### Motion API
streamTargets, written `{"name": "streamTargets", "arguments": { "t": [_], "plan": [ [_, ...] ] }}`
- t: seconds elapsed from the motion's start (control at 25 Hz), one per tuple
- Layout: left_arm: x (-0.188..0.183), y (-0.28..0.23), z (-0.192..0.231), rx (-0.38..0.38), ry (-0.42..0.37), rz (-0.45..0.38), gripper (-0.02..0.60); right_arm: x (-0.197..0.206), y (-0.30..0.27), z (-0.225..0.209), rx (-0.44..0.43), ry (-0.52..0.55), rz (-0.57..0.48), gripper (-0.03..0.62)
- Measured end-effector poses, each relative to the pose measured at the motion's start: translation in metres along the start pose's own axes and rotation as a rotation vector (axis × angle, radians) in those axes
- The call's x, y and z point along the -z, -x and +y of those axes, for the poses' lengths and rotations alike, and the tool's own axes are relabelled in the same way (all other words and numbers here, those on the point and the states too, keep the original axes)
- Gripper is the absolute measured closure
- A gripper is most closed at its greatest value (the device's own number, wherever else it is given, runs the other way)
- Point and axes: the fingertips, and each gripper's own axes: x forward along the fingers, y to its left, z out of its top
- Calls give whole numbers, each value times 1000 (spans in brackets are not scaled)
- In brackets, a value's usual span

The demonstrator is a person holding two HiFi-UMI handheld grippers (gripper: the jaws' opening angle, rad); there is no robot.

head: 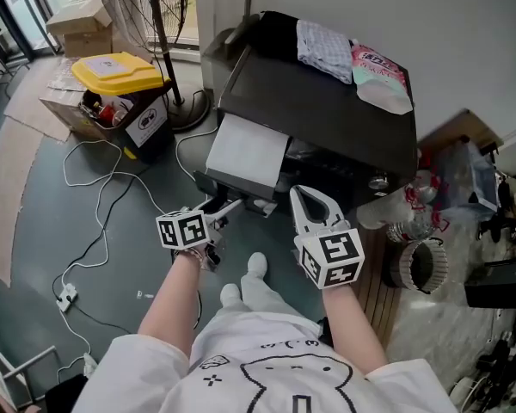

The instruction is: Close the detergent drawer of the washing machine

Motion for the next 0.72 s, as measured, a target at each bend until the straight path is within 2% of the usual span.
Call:
{"name": "streamTargets", "arguments": {
  "t": [0.72],
  "plan": [
    [-24, -32, 4, -13, -2, -1, 244, -9, -17, -36, 18, -19, -16, 595]
  ]
}}
